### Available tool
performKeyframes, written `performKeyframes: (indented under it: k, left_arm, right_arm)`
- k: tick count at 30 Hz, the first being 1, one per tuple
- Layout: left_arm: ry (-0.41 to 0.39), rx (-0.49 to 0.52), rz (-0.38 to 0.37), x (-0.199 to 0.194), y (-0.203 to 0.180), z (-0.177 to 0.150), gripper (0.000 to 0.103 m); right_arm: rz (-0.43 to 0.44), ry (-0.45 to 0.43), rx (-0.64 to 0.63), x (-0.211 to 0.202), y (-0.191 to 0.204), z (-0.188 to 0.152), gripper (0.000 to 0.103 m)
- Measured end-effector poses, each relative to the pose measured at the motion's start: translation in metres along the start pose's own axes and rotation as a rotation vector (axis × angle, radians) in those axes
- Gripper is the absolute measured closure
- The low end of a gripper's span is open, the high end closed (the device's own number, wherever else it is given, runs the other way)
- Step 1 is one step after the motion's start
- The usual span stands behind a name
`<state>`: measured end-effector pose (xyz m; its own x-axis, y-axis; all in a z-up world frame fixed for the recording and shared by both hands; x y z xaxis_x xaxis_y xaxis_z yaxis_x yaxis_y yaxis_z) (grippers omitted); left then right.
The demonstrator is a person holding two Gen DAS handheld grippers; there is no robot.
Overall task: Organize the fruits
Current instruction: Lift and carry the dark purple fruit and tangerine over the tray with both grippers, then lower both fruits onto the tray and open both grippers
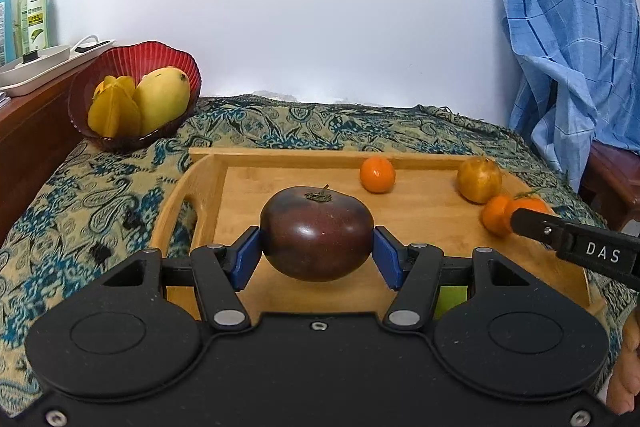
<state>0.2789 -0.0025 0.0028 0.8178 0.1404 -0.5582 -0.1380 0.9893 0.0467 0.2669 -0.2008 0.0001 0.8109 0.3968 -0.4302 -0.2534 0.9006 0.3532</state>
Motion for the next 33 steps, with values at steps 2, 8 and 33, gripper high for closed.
performKeyframes:
  k: [2, 8, 33]
  left_arm:
    - [0.0, 0.002, 0.008, 0.007, 0.0, 0.005, 0.045]
    - [0.026, -0.006, 0.03, 0.035, 0.004, 0.014, 0.045]
    - [0.062, -0.018, 0.075, 0.102, -0.001, 0.029, 0.045]
  right_arm:
    - [0.02, 0.019, -0.009, 0.011, 0.004, 0.004, 0.065]
    - [0.061, 0.07, -0.007, 0.05, 0.008, 0.012, 0.065]
    - [-0.001, 0.183, -0.03, 0.13, -0.008, 0.021, 0.064]
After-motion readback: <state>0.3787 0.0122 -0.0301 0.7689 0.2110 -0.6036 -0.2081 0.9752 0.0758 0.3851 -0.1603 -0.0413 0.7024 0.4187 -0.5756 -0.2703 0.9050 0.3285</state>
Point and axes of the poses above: each gripper's, at about its wrist camera, not at the fingertips, and x roughly the way its jaws point, y to its left, z to its top, the point moved 10 cm from there along x, roughly the way its jaws point, and after that the axes turned 13 degrees about z, right-handed, at the moved point
